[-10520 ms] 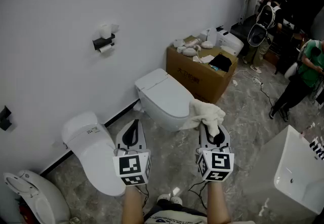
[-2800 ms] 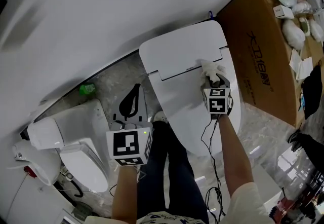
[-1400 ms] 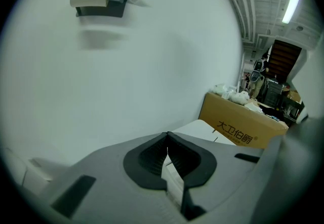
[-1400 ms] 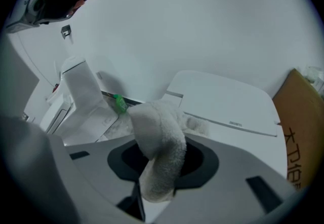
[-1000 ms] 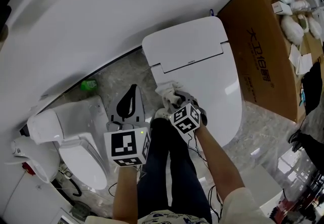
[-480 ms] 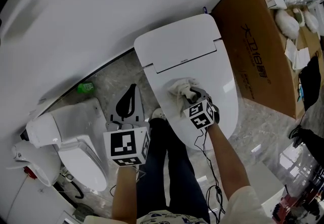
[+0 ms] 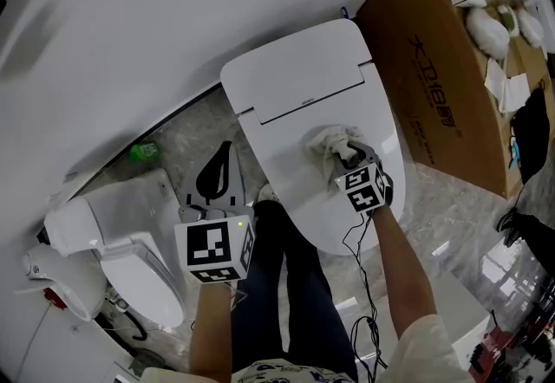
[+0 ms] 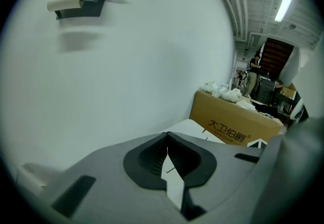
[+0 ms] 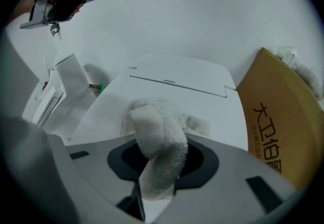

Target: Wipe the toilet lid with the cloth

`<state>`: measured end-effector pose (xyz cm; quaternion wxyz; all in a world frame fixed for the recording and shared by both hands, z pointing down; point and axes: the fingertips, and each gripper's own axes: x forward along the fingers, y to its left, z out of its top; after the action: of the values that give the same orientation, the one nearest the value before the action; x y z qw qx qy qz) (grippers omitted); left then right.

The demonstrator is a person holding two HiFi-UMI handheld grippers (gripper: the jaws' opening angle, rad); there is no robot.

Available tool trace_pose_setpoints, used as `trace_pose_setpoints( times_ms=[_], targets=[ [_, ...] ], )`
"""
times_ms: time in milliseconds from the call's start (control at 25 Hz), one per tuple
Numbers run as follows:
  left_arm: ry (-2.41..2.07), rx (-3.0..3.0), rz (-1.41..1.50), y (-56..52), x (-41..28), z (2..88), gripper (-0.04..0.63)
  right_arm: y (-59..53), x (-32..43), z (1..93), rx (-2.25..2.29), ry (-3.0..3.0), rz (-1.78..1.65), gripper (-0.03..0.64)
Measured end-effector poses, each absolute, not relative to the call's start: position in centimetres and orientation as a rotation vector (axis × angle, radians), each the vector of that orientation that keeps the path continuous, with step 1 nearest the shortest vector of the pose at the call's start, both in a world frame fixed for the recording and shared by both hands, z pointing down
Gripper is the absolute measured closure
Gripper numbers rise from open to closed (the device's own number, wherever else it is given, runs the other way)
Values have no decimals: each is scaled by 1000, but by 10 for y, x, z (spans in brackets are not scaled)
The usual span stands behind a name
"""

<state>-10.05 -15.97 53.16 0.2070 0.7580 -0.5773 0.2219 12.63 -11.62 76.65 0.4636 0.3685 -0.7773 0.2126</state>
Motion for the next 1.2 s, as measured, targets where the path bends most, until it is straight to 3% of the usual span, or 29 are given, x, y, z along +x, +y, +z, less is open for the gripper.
trace_pose_setpoints(
  times_ms=[680, 1200],
  targets=[
    [-1589, 2129, 646, -155, -76, 535, 588, -116, 258, 774, 1199, -1732, 661, 495],
    [-1620, 2126, 630, -141, -62, 529, 588, -88, 296, 775, 1298, -1667, 708, 494]
  ],
)
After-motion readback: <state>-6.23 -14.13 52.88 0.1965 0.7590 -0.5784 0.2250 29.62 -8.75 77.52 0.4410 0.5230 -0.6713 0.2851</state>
